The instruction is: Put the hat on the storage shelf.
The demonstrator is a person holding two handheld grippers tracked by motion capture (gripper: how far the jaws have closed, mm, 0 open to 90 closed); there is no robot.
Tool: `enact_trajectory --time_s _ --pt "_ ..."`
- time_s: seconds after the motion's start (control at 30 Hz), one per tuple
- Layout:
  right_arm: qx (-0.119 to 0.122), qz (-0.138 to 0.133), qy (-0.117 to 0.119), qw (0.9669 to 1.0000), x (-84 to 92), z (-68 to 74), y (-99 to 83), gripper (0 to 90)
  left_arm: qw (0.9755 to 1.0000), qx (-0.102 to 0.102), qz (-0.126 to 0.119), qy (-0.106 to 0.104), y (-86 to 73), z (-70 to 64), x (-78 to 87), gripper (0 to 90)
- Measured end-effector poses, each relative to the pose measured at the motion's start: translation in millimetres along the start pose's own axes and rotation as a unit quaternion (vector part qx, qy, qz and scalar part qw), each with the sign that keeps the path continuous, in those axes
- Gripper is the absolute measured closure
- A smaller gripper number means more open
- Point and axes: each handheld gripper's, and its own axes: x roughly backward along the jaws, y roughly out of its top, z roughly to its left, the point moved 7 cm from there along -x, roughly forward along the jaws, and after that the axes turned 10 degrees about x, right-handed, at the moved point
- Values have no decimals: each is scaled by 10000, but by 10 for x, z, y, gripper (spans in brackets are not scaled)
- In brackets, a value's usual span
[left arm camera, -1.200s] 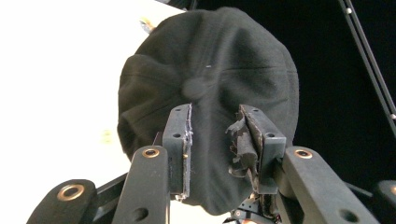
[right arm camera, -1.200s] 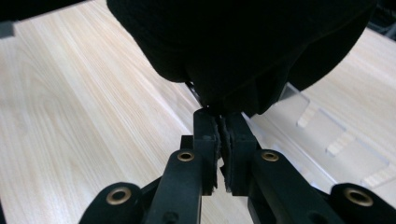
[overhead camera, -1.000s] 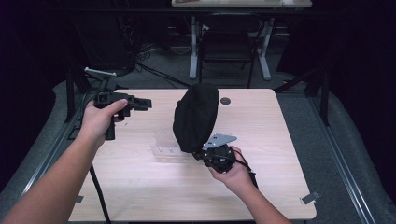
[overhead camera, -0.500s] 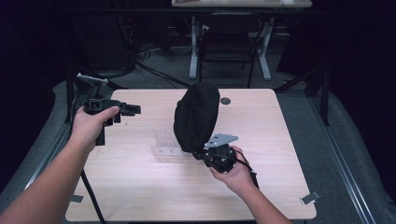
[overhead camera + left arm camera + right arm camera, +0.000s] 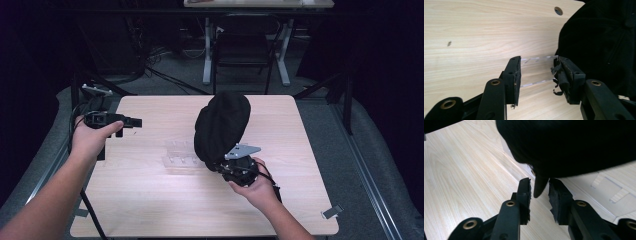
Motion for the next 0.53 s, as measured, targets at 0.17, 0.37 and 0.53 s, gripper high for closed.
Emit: enact_trajectory --time_s 0.17,0.37,0.53 --pt "-1 -21 -61 10000 51 -4 -41 667 9997 -129 -30 191 -55 52 -29 551" --pt "213 56 -262 9994 168 -5 -152 606 9981 -404 -57 452 -179 121 -85 550" --pt "205 -253 -445 9985 293 -76 -253 495 9978 -493 -118 438 -336 227 -140 529"
